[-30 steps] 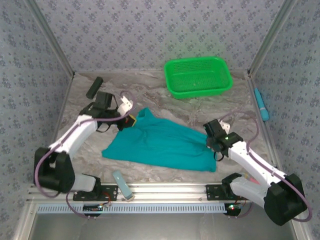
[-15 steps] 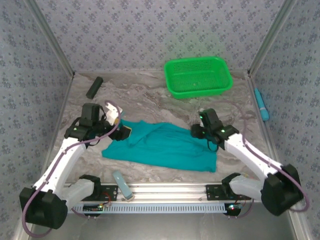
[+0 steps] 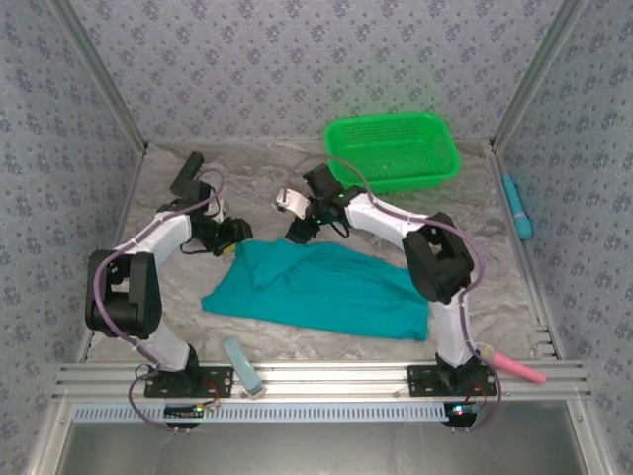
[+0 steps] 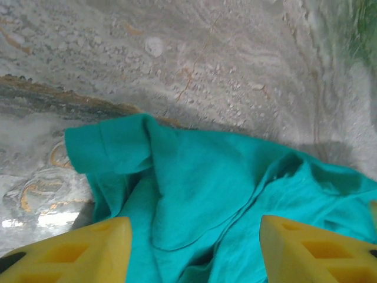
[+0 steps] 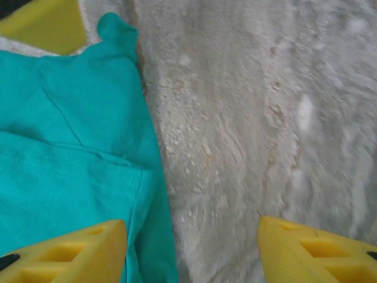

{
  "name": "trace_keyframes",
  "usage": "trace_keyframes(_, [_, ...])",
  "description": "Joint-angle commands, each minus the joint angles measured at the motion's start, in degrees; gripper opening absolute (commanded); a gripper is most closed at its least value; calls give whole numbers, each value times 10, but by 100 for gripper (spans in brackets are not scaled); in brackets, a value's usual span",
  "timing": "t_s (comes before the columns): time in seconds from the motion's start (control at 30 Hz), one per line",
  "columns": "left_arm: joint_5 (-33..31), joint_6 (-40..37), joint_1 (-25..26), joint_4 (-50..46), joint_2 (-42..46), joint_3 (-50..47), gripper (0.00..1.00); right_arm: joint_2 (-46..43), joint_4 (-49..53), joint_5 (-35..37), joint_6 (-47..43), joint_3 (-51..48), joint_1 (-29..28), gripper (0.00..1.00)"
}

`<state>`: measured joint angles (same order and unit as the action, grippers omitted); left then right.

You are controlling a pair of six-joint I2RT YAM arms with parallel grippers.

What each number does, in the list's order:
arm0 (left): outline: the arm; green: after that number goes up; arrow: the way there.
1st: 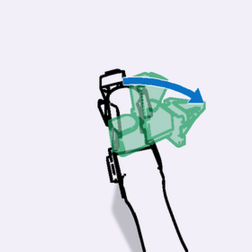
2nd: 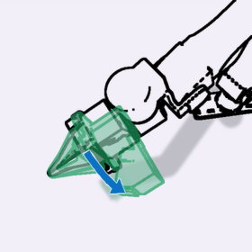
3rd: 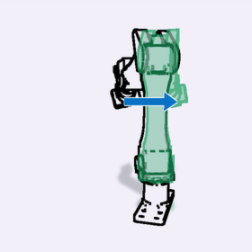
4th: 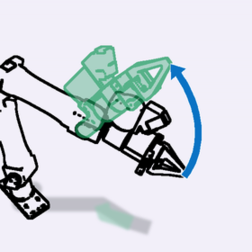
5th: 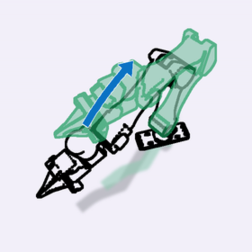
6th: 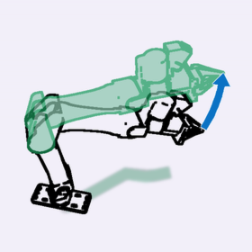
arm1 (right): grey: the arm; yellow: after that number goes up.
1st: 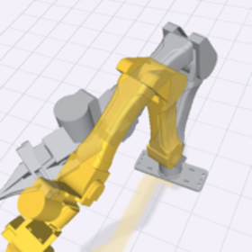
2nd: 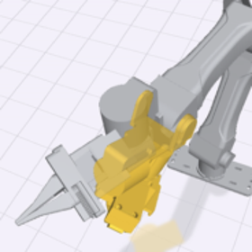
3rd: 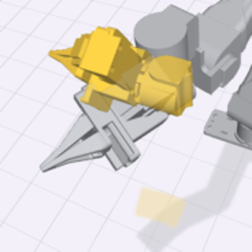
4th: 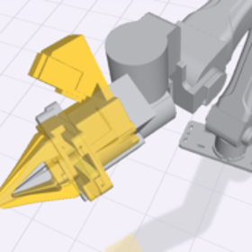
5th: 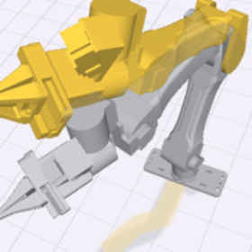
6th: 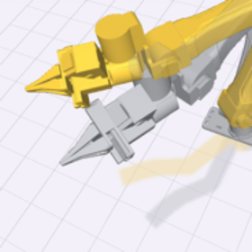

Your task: Fold the inside-out t-shirt

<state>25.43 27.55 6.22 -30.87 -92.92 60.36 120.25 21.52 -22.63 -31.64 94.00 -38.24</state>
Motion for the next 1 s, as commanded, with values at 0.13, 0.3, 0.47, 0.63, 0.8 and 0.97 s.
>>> trace_keyframes(0.13, [23,61,7,-15,-63,56,56,111,181,-109,-57,136,-13,61])
trace_keyframes(0.3, [-21,57,7,-32,-112,69,51,159,247,-158,-58,199,-10,40])
trace_keyframes(0.47, [-33,50,-2,-44,-156,91,33,125,242,-203,-79,170,-7,0])
trace_keyframes(0.63, [-45,44,-9,-60,-177,102,20,20,145,-177,-95,52,-19,0])
trace_keyframes(0.8, [-58,39,-13,-63,-189,102,12,-67,101,-138,-131,-69,-49,2])
trace_keyframes(0.97, [-56,33,-17,-65,-195,105,17,-149,109,-99,-194,-199,-85,11])
